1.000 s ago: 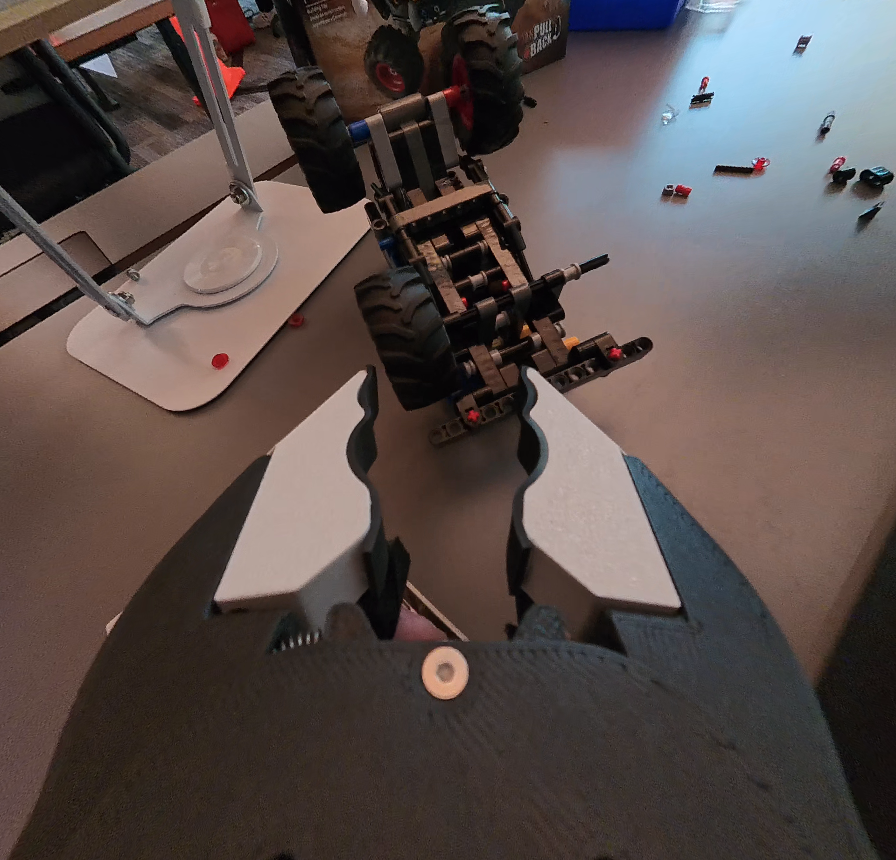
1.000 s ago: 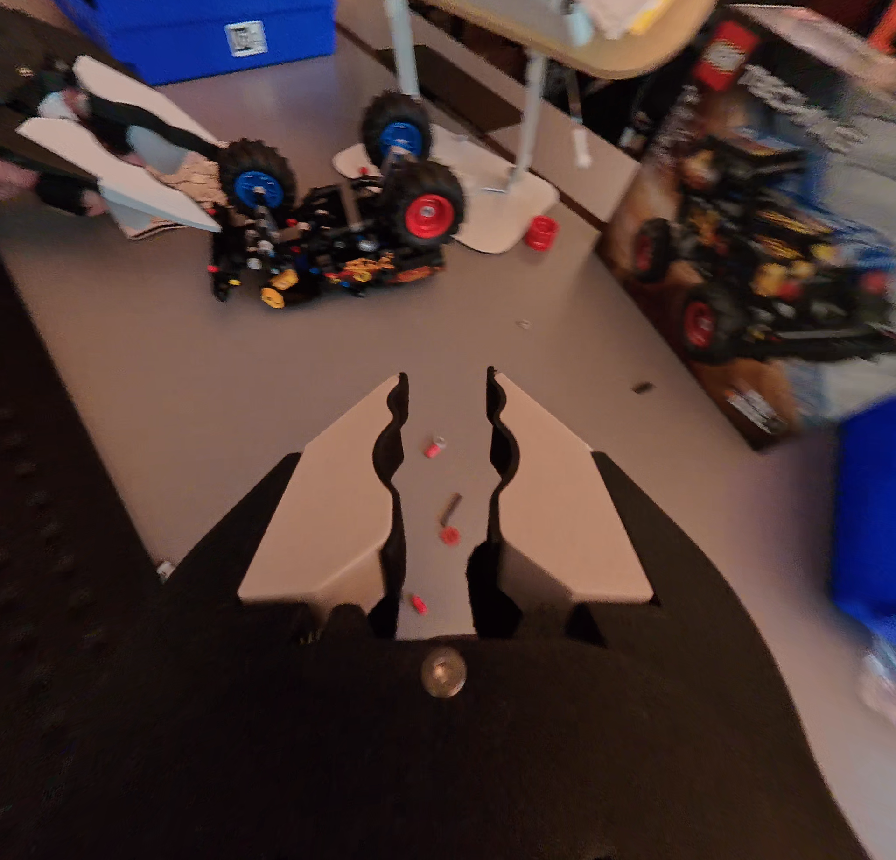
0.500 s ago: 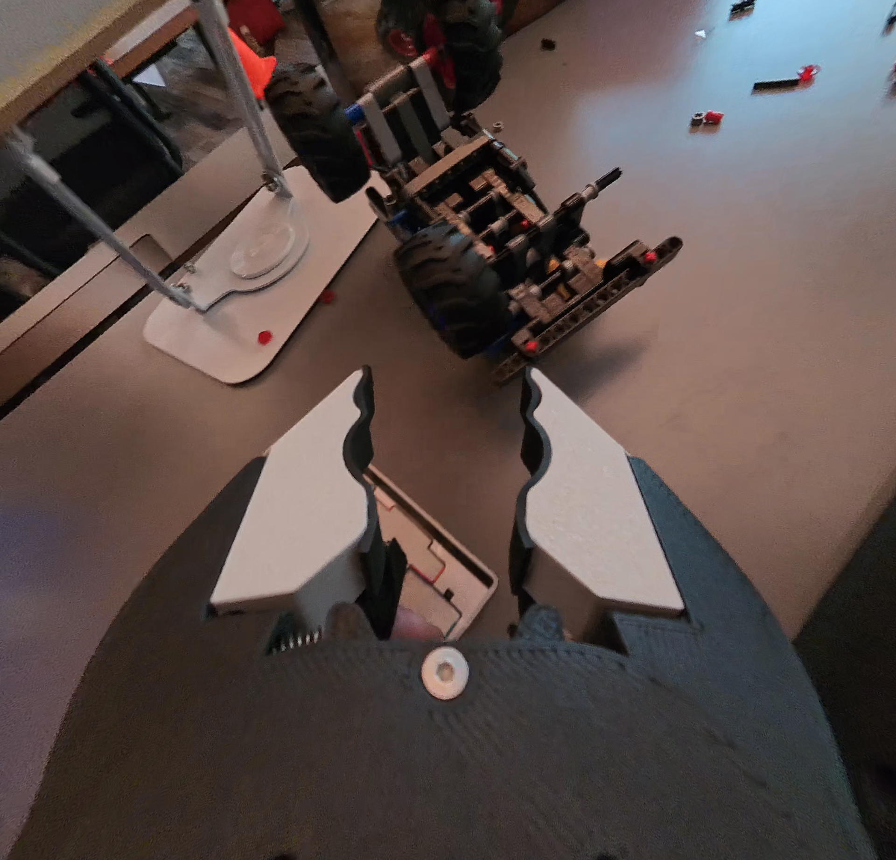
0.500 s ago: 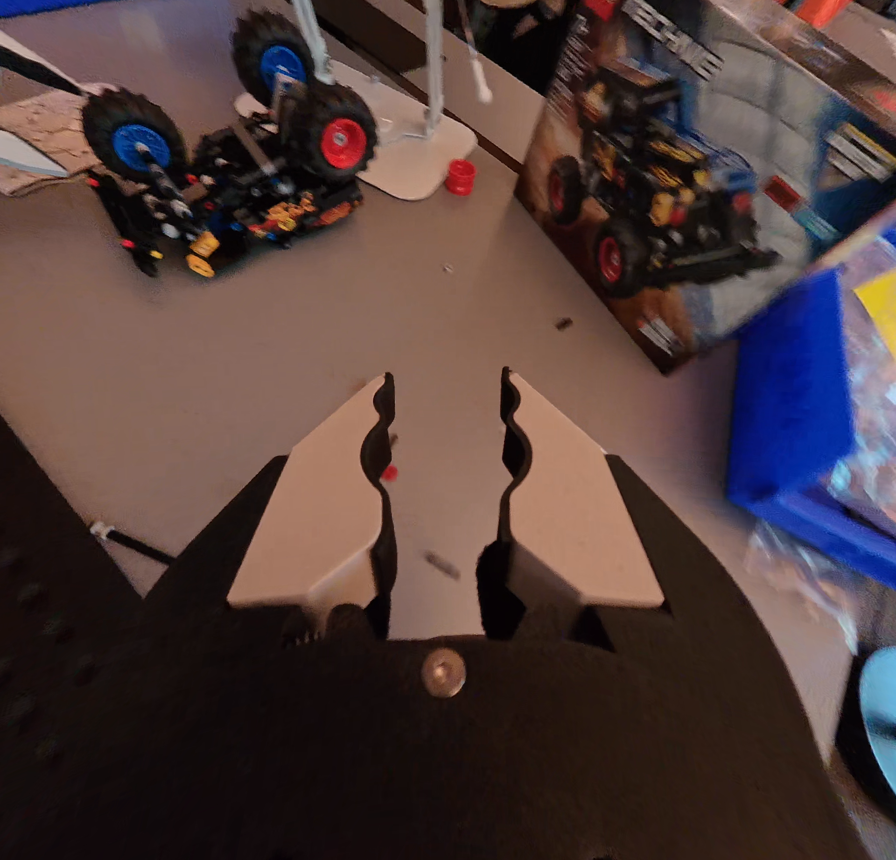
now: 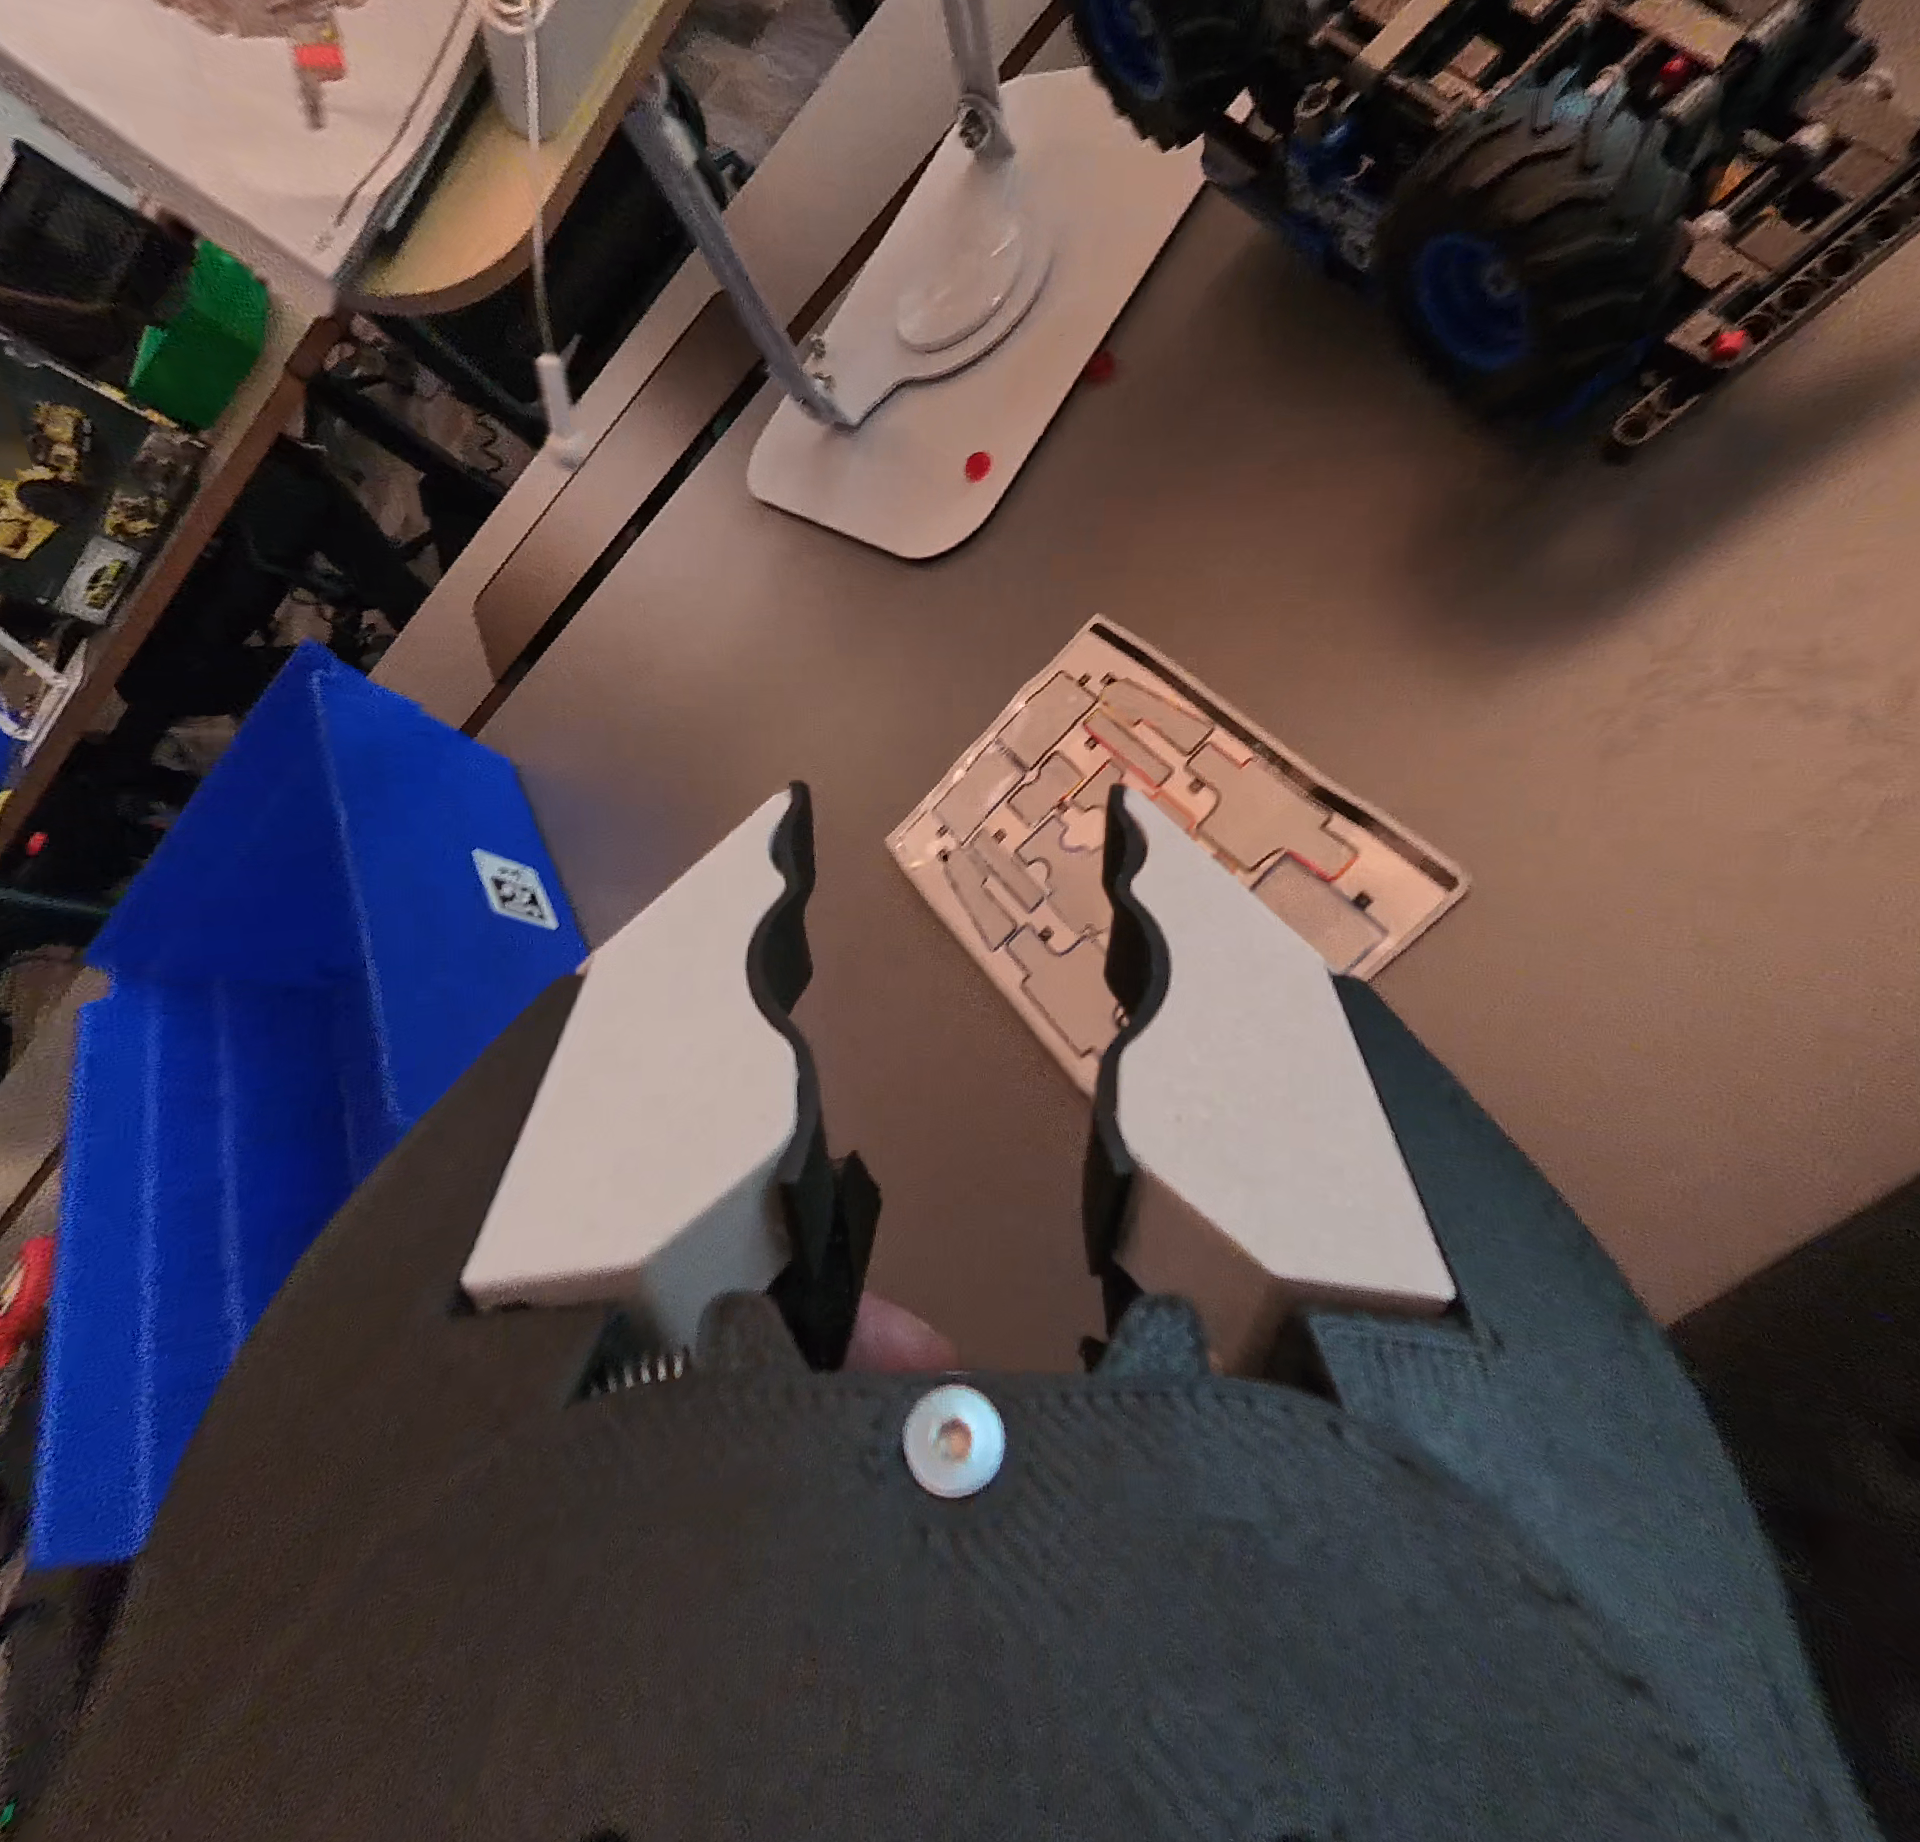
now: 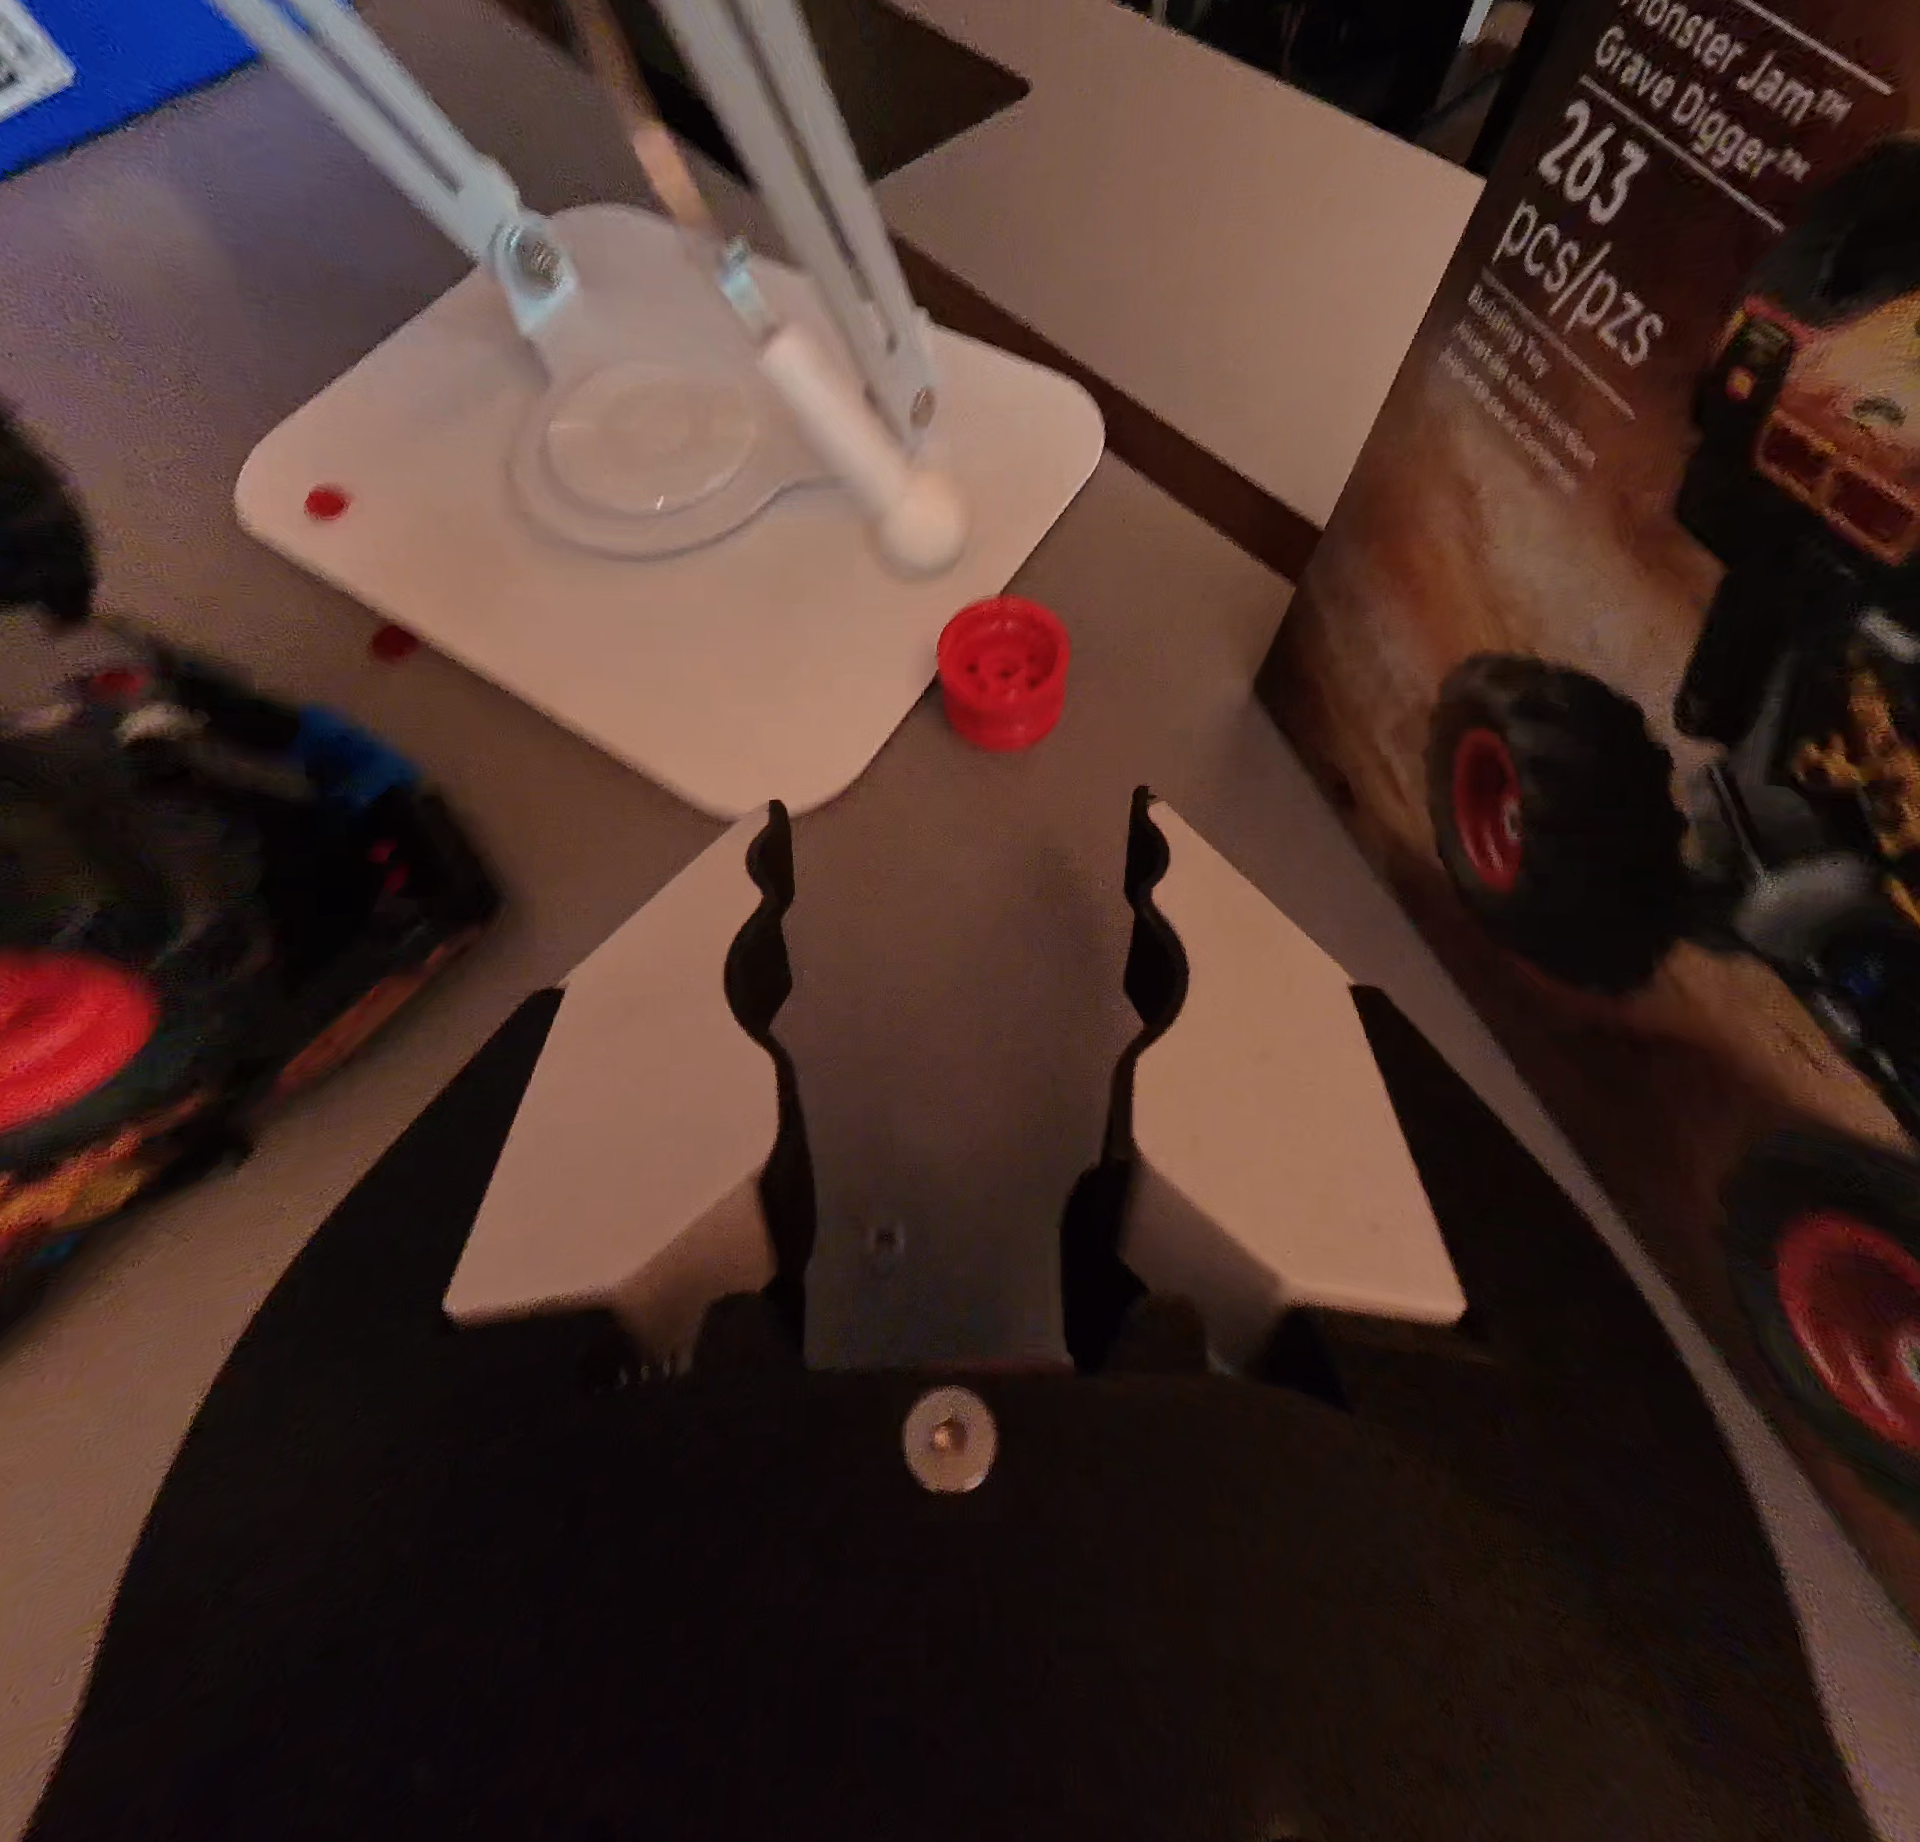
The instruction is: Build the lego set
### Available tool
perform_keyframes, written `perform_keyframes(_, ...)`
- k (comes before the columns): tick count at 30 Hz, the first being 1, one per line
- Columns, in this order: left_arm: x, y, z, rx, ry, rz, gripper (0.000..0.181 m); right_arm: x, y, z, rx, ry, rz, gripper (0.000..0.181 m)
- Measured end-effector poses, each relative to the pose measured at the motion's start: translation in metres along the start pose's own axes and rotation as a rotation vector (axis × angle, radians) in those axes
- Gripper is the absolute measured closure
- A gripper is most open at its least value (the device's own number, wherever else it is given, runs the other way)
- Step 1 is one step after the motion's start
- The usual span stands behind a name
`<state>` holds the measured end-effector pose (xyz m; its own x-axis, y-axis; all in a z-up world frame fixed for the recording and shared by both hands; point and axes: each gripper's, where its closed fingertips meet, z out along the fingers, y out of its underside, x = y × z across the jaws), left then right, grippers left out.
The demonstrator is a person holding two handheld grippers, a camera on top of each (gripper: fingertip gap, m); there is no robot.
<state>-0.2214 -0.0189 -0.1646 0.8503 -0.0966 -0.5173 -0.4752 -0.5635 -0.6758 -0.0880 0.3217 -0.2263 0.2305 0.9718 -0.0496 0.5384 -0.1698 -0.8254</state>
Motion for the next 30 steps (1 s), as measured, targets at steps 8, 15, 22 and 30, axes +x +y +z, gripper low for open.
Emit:
perform_keyframes(8, -0.034, 0.019, -0.014, -0.039, -0.060, 0.019, 0.127, 0.013, -0.017, 0.056, -0.037, 0.036, -0.016, 0.144)
perform_keyframes(15, -0.131, 0.049, -0.037, -0.126, -0.242, 0.059, 0.129, 0.004, -0.010, 0.054, -0.079, -0.005, -0.027, 0.152)
perform_keyframes(22, -0.234, 0.145, -0.038, -0.393, -0.190, -0.067, 0.129, -0.031, 0.009, 0.014, -0.129, -0.039, -0.091, 0.152)
perform_keyframes(30, -0.260, 0.249, 0.013, -0.755, -0.111, -0.068, 0.144, -0.073, 0.030, -0.036, -0.137, -0.086, -0.117, 0.152)
